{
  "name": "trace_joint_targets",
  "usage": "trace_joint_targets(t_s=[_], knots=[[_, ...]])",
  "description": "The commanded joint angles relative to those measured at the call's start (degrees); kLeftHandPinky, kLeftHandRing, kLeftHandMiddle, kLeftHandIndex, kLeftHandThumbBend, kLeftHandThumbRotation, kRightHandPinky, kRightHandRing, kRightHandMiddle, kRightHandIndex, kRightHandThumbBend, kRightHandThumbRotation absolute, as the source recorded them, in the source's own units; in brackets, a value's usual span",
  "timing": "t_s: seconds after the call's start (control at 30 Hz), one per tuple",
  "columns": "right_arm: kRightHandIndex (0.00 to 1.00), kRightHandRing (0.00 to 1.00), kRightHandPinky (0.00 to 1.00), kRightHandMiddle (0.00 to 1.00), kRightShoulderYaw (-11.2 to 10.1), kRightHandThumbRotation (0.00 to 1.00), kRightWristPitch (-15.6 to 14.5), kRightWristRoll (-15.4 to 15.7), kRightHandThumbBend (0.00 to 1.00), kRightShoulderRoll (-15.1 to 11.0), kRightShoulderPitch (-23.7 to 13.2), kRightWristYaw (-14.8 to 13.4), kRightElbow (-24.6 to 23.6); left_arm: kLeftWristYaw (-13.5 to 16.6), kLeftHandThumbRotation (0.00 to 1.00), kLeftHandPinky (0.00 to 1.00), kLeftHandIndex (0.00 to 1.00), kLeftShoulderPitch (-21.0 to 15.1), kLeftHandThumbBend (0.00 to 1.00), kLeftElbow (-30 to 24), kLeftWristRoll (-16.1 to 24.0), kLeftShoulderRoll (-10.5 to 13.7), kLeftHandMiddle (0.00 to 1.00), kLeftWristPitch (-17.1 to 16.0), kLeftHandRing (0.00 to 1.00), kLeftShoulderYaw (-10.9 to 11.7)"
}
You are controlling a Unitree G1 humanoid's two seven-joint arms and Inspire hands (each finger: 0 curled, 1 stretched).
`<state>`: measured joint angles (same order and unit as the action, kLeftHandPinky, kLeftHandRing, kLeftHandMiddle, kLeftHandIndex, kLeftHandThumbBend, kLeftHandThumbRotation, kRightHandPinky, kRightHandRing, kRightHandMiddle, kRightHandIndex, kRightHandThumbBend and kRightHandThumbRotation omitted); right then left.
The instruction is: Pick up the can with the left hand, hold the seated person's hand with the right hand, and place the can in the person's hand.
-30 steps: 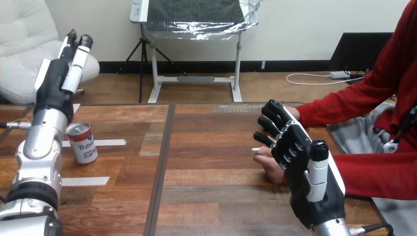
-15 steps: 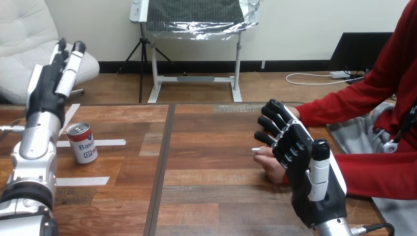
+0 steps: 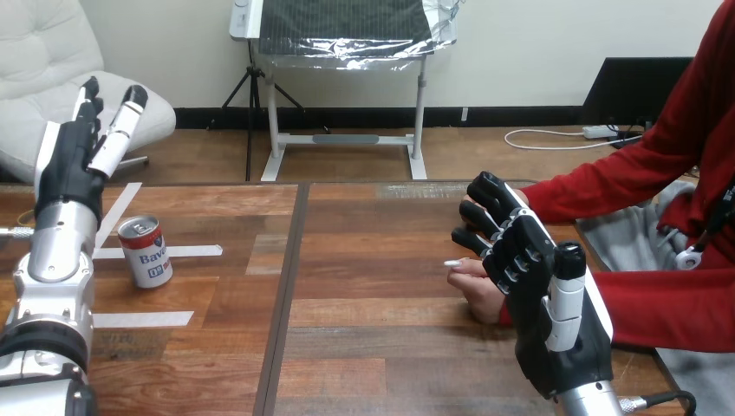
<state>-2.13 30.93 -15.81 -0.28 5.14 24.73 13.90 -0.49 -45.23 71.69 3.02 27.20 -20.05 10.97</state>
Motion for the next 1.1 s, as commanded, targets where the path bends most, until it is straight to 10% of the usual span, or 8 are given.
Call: trace_joint_targets(t_s=[0.0,0.3,1.07], knots=[[0.92,0.93,0.87,0.94,-0.10,1.00,1.43,-0.65,0.89,0.01,-3.89,0.63,-0.10,0.26,0.28,0.99,1.00,-3.43,0.75,-0.03,0.39,0.91,1.00,0.42,1.00,-0.52],[0.91,0.93,0.87,0.93,-0.20,1.00,1.58,-0.42,0.89,0.14,-3.86,0.47,-0.26,1.64,0.04,0.91,1.00,-2.93,0.93,0.05,1.49,1.00,0.98,1.66,0.95,-1.48],[0.89,0.91,0.85,0.91,-0.39,1.00,1.99,-0.60,0.89,0.49,-4.36,0.31,0.40,3.68,0.00,0.94,1.00,-1.64,0.94,-0.04,4.19,1.19,1.00,2.55,0.99,-2.78]])
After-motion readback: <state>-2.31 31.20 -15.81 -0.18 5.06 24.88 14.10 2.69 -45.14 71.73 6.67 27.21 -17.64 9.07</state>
